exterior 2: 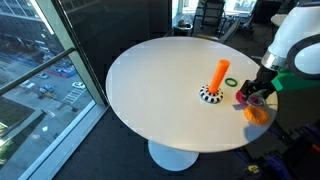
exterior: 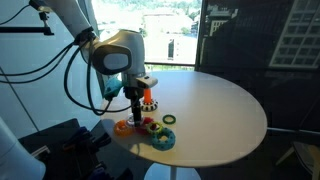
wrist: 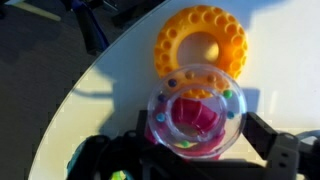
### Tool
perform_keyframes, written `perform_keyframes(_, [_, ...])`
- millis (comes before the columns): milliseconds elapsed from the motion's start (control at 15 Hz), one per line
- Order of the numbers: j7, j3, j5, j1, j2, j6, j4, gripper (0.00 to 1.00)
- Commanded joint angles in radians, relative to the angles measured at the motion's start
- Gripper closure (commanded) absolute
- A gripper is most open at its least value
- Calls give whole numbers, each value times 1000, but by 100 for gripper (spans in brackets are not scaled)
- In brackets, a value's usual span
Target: Pick up the clear ring and put it on the ring holder
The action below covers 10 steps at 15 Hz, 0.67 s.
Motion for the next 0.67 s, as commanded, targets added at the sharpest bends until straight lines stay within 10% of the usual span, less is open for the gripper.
perform_keyframes(0, [-21, 4, 19, -1, -68, -119, 27, 31])
perform_keyframes(600, [-49, 24, 37, -5, -164, -389, 177, 31])
